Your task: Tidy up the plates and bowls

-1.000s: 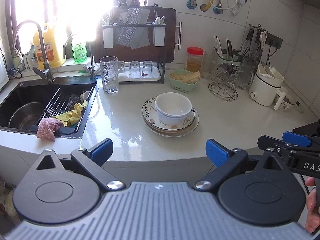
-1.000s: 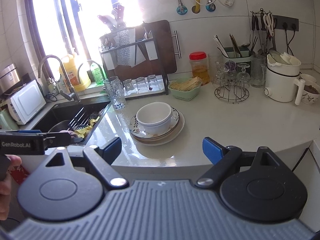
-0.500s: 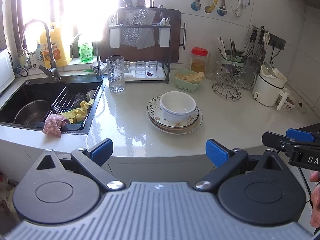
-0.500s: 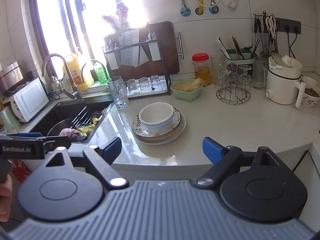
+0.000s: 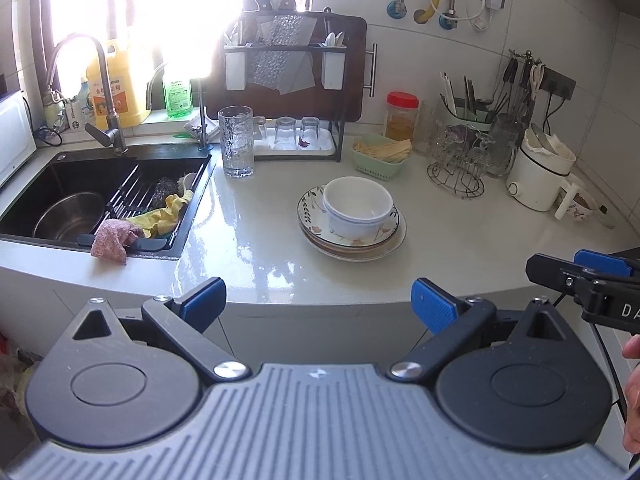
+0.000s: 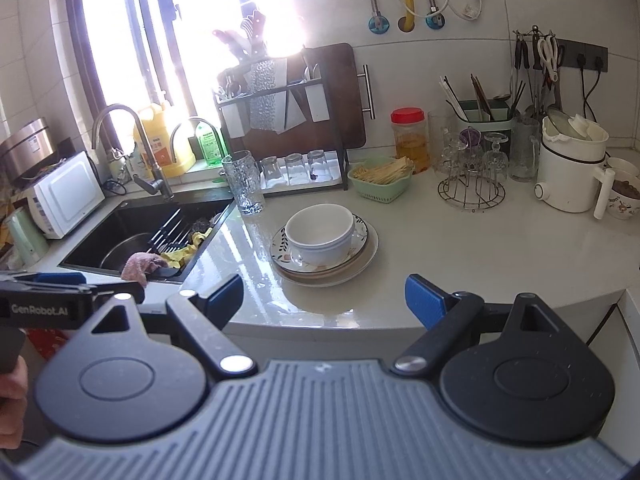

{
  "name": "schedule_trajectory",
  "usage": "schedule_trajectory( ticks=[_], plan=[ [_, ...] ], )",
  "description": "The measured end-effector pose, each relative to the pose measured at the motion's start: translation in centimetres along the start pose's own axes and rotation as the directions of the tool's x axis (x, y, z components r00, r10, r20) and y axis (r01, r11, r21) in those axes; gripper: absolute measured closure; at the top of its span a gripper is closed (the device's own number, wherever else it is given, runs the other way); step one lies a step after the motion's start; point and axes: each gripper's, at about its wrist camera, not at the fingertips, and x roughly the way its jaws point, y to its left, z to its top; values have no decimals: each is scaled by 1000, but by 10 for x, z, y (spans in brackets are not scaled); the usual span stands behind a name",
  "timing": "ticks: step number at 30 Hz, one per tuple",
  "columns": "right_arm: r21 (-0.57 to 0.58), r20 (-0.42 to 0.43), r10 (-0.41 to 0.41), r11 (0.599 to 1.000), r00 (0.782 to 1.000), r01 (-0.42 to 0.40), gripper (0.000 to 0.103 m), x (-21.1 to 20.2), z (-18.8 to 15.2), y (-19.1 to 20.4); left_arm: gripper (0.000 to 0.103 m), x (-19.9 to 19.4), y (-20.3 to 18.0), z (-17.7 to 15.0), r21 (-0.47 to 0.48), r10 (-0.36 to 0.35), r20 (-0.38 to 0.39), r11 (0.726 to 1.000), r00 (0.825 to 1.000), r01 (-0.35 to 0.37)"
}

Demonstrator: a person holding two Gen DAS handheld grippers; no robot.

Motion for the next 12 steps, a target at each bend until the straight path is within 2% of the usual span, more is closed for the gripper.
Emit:
schedule_trajectory(
  ticks=[12],
  plan=[
    [10,-21,-16,1000,1000,16,14,1,-2,-10,2,7,-2,5,-13,1,-27,1000,1000,-1]
  ],
)
